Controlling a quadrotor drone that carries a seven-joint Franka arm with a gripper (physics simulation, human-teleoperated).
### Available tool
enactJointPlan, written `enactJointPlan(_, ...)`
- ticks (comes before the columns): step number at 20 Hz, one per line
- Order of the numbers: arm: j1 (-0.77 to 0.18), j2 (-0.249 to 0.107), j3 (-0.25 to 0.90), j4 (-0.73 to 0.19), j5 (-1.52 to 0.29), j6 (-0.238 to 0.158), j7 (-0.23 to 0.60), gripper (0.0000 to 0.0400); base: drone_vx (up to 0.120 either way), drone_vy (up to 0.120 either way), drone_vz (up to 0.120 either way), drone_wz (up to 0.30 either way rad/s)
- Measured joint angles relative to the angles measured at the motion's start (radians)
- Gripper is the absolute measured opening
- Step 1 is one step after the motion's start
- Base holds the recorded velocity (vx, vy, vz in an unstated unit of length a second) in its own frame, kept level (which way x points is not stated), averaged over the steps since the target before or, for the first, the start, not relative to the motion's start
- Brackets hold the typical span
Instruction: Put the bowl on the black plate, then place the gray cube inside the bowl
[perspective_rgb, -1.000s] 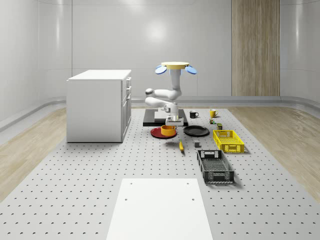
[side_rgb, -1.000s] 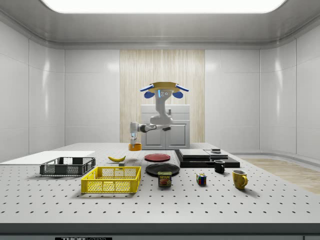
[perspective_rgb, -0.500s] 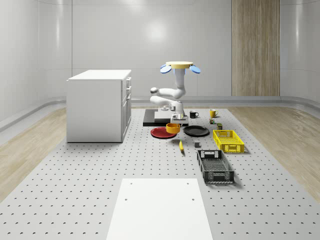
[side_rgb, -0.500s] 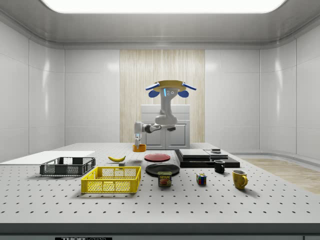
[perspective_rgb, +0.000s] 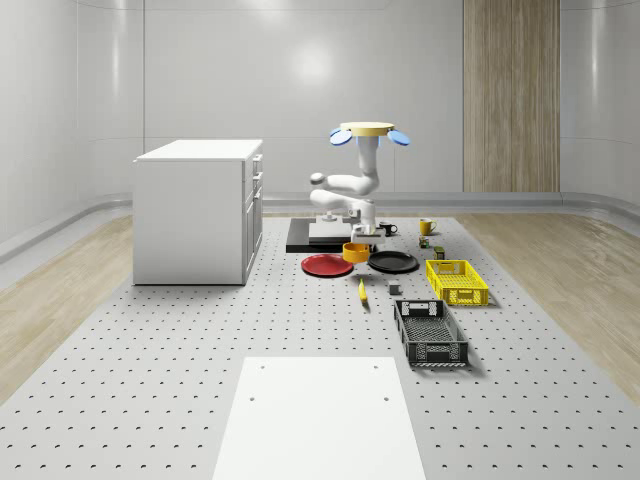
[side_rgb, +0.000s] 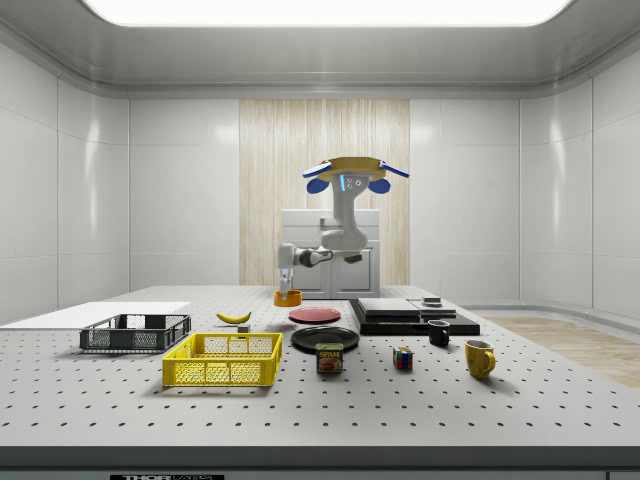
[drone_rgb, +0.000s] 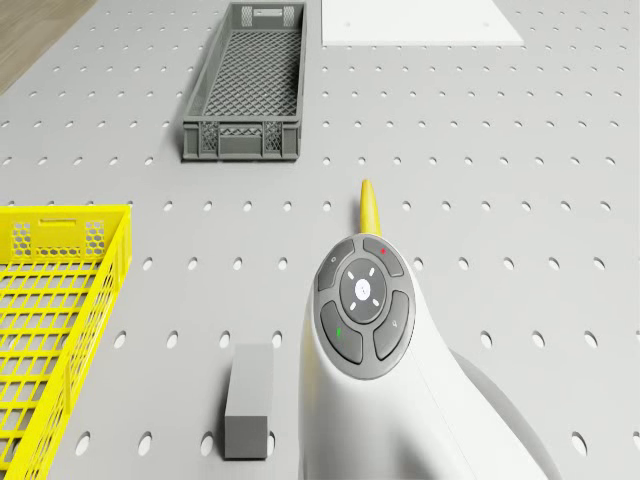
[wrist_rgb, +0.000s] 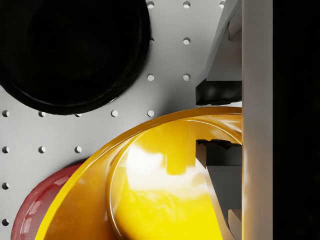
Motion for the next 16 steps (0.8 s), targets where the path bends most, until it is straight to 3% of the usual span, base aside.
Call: enactJointPlan(16, -0.001, -0.002, 0.0, 0.0, 0.001, 0.002, 0.001, 0.01, -0.12, 0.12, 0.0, 0.0)
